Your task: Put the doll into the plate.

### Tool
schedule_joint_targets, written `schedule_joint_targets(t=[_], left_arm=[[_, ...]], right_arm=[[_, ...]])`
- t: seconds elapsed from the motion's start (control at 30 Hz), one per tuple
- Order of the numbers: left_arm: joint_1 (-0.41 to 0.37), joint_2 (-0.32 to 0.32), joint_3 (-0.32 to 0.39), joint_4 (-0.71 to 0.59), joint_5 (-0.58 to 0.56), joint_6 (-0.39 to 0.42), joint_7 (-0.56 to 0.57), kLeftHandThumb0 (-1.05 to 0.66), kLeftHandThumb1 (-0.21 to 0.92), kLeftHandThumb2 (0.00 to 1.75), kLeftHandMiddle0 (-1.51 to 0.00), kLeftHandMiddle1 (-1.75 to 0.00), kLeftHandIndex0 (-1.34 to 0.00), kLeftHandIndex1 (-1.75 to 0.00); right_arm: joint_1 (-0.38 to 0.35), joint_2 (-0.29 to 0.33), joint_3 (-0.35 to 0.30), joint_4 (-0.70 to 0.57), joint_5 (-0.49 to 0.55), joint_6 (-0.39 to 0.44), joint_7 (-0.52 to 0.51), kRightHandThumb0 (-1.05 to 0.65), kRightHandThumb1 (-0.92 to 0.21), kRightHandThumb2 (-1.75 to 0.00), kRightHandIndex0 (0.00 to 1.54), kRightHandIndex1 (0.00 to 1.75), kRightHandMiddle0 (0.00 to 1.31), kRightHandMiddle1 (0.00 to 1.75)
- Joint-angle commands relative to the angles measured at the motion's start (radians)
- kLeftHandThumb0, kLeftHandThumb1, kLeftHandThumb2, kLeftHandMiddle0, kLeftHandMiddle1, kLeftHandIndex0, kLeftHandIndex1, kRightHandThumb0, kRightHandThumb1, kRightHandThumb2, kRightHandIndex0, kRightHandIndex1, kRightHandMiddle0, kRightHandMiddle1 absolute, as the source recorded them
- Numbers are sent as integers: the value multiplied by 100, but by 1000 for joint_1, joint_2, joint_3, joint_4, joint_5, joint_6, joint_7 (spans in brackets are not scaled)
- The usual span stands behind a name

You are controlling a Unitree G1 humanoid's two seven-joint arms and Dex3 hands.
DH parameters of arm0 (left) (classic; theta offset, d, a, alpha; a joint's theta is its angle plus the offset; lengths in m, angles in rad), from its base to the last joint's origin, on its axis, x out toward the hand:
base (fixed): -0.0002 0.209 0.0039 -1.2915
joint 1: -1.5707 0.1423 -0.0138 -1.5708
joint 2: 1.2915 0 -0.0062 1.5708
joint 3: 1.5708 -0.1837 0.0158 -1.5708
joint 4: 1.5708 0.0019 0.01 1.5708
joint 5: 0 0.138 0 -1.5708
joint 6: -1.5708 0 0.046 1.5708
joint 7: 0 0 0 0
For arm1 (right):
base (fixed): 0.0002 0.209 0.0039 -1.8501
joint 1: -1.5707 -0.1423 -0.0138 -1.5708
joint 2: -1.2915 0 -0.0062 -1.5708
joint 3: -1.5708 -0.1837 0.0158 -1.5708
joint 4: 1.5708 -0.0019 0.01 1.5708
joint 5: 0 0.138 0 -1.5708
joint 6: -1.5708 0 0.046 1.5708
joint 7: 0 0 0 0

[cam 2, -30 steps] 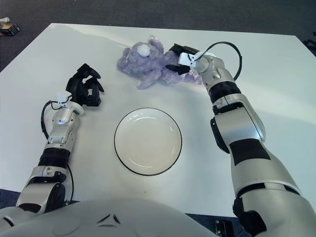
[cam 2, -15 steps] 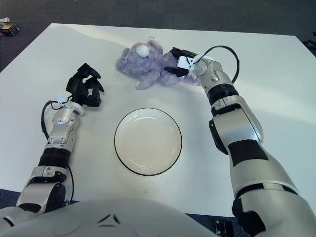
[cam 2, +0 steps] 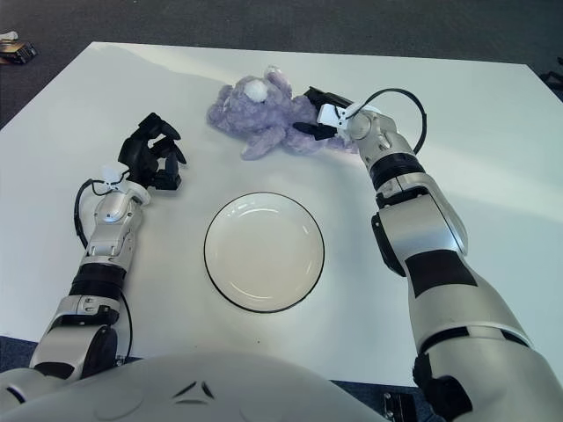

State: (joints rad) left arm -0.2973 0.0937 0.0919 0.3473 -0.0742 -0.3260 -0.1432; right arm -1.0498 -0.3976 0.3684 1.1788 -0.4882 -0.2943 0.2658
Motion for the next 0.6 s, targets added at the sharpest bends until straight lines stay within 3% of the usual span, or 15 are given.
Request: schedule_joint_targets(t=[0.0,0.2,0.33,0.43,0.57], left_arm=[[42,-18,-1,14,-4,2,13,-2,17,151,-76,-175,-45,-175],[43,-20,0,11,-5,-3,12,-2,17,151,-76,-175,-45,-175],[43,-20,0,9,-3,-4,12,-2,14,154,-79,-175,-48,-174],[43,-20,0,10,-3,-3,11,-2,13,155,-79,-175,-49,-174],[40,-20,2,16,-5,-3,10,-2,14,154,-79,-175,-48,-174]], right_arm=[[43,16,5,25,-2,17,8,-97,-92,-49,13,79,0,104],[50,17,3,19,-4,44,-28,-88,-91,-44,24,87,6,127],[58,19,1,13,-6,60,-63,-70,-75,-62,34,105,17,150],[60,20,3,11,-7,64,-76,-49,-70,-74,38,113,32,162],[66,19,11,8,-19,72,-111,-43,-58,-94,41,125,43,169]])
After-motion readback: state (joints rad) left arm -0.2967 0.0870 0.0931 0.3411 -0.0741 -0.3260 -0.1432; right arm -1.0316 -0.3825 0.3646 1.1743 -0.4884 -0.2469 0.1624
